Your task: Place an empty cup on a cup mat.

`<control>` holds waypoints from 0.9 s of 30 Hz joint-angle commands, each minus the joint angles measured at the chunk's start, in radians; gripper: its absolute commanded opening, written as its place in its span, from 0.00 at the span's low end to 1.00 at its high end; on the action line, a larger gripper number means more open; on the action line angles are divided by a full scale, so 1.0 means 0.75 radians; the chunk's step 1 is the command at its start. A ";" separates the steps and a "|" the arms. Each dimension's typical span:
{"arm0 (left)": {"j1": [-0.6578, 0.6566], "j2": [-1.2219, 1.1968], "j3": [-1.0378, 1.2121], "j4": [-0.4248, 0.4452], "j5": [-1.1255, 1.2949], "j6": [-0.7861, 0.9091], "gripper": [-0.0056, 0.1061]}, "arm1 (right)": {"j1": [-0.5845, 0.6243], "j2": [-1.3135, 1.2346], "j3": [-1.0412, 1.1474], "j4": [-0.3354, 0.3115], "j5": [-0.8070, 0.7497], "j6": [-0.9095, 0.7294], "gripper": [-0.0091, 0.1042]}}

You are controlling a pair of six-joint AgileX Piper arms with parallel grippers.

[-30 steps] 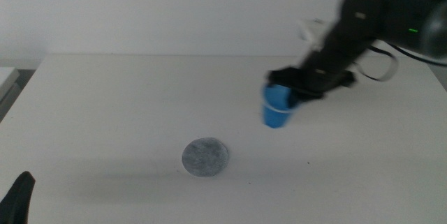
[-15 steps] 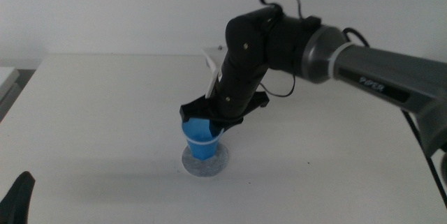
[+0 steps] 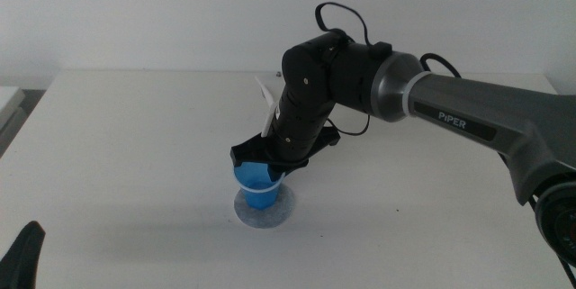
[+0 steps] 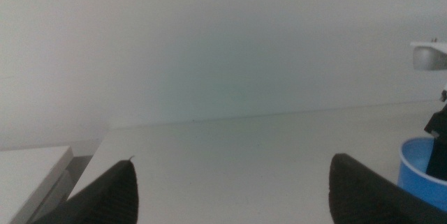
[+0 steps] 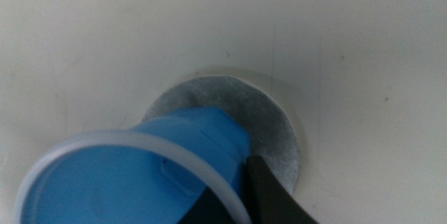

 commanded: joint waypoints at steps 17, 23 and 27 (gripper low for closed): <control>-0.002 -0.005 -0.001 -0.003 -0.007 -0.004 0.89 | 0.002 -0.005 -0.009 -0.020 0.033 0.012 0.36; -0.002 -0.005 -0.001 -0.003 -0.007 -0.004 0.89 | -0.009 -0.118 -0.009 -0.020 0.020 0.012 0.59; -0.002 -0.005 -0.001 -0.003 -0.007 -0.004 0.89 | -0.061 -0.231 -0.009 -0.017 0.028 -0.008 0.78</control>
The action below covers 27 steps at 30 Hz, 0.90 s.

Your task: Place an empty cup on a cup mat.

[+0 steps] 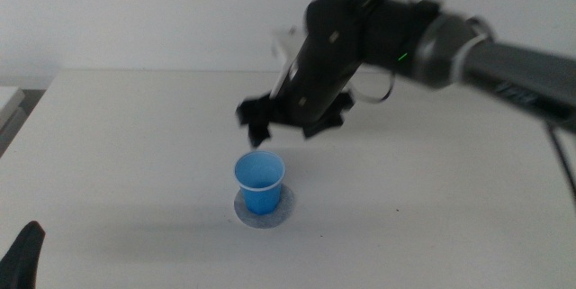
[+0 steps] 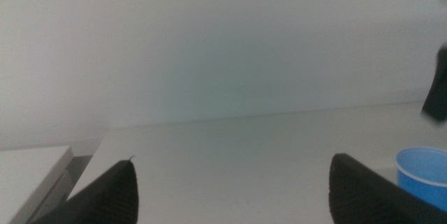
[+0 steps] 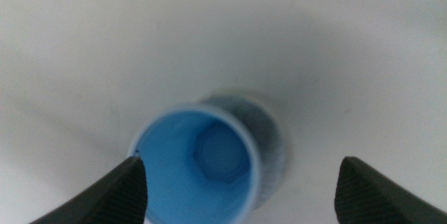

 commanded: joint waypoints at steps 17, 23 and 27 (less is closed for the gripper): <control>-0.002 -0.005 -0.001 -0.003 -0.007 -0.004 0.89 | -0.629 -0.946 0.528 -0.108 -0.185 -0.181 0.82; -0.002 -0.005 -0.001 -0.003 -0.007 -0.004 0.89 | -0.689 -1.366 1.038 -0.130 -0.538 -0.171 0.82; -0.002 -0.005 -0.001 -0.003 -0.007 -0.004 0.89 | -0.689 -1.578 1.287 -0.178 -0.673 -0.171 0.82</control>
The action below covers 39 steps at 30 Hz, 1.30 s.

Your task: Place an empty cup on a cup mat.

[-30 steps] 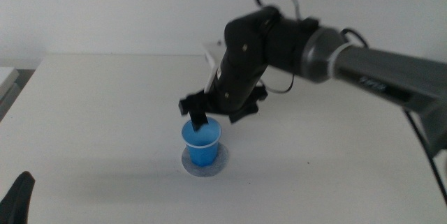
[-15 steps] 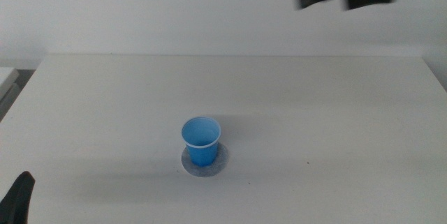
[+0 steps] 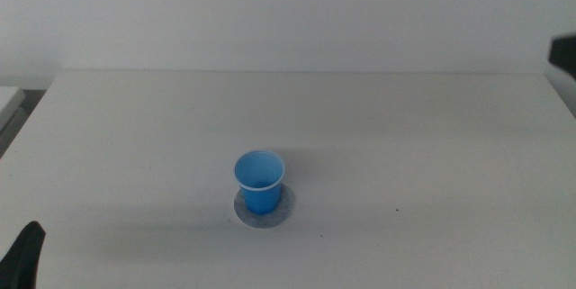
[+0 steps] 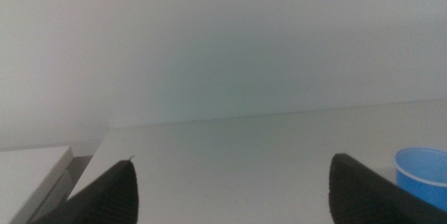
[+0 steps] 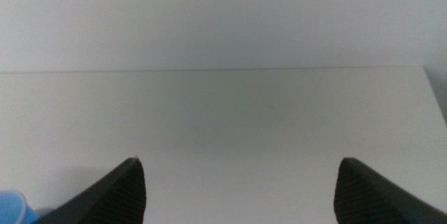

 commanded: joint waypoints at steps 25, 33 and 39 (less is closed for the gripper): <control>-0.002 -0.005 -0.001 -0.003 -0.007 -0.004 0.89 | -0.164 -0.808 0.914 0.045 -0.343 0.019 0.82; -0.002 -0.005 -0.001 -0.003 -0.007 -0.004 0.89 | -0.164 -1.070 1.104 0.045 -0.347 0.019 0.82; -0.002 -0.005 -0.001 -0.003 -0.007 -0.004 0.89 | -0.164 -1.254 1.197 -0.032 -0.346 0.019 0.82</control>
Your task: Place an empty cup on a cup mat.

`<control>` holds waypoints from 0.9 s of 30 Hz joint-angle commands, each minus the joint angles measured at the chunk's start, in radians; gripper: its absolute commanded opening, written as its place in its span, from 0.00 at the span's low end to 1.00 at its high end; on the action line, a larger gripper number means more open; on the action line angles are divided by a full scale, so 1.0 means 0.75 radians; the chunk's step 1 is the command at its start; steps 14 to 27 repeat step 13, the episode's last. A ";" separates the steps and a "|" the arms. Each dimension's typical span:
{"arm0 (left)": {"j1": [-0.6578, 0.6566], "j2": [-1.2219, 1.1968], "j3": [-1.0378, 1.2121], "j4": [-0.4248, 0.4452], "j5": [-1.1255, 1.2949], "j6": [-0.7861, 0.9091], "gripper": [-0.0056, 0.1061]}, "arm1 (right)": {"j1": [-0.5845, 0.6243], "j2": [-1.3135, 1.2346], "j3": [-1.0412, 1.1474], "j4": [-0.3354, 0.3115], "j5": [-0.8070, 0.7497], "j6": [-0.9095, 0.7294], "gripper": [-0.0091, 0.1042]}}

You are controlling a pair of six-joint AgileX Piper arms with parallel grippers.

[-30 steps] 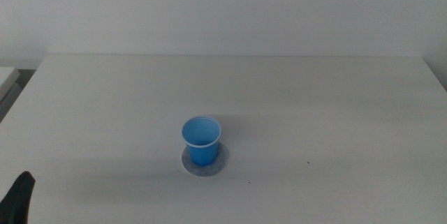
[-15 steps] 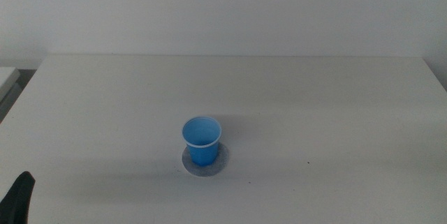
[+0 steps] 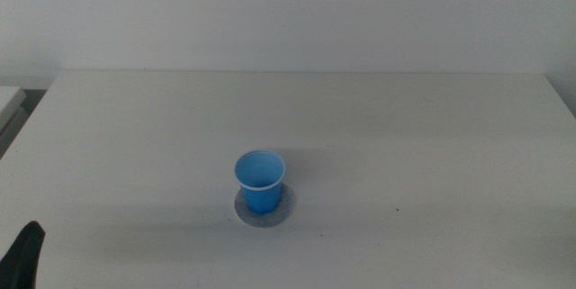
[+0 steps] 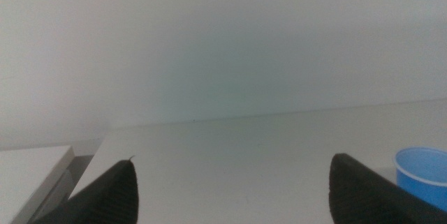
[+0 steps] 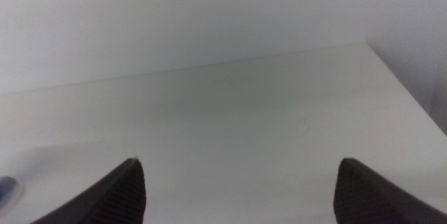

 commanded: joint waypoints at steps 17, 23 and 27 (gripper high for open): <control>-0.002 -0.005 -0.001 -0.003 -0.007 -0.004 0.89 | -0.007 -0.031 0.079 -0.058 -0.012 -0.014 0.82; -0.002 -0.005 -0.001 -0.003 -0.007 -0.004 0.89 | -0.007 -0.031 0.079 -0.058 -0.012 -0.014 0.82; -0.002 -0.005 -0.001 -0.003 -0.007 -0.004 0.89 | -0.007 -0.031 0.079 -0.058 -0.012 -0.014 0.82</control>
